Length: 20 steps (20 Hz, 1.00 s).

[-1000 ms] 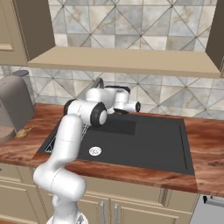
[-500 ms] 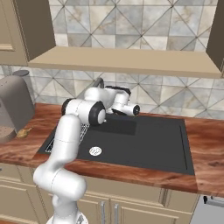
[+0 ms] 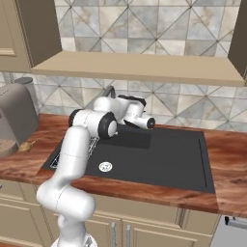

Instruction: Turn on the sink faucet. Then move the onion from the counter to the sink. Turn off the sink. Move the vegetable from the sink to the pot next to the stove. Finally move the pot to the front center burner.

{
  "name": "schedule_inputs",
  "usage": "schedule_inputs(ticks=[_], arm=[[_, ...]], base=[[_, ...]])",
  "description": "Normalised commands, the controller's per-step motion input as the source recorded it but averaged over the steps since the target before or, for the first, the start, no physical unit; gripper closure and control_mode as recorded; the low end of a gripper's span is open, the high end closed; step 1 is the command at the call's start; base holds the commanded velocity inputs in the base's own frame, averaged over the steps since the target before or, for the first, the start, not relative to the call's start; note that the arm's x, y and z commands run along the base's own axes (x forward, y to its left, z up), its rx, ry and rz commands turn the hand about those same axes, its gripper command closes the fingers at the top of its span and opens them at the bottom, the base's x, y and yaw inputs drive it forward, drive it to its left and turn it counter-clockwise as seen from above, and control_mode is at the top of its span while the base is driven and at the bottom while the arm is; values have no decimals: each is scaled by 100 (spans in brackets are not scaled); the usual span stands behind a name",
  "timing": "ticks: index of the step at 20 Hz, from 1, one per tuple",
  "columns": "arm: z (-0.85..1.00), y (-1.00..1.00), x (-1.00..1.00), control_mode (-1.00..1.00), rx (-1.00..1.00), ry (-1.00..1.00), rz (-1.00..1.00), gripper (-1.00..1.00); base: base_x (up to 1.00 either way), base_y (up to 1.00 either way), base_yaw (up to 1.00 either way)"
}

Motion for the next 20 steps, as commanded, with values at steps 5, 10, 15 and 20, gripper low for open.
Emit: schedule_inputs(ticks=[5, 10, 15, 20], arm=[[-37, -66, 0, -100, 5, 0, 0, 100], [-41, -67, 0, -100, 6, 0, 0, 100], [-47, -69, 0, -100, 6, 0, 0, 100], [-52, -70, 0, -100, 5, 0, 0, 100]], base=[[0, 0, 0], [0, 0, 0], [0, 0, 0], [0, 0, 0]])
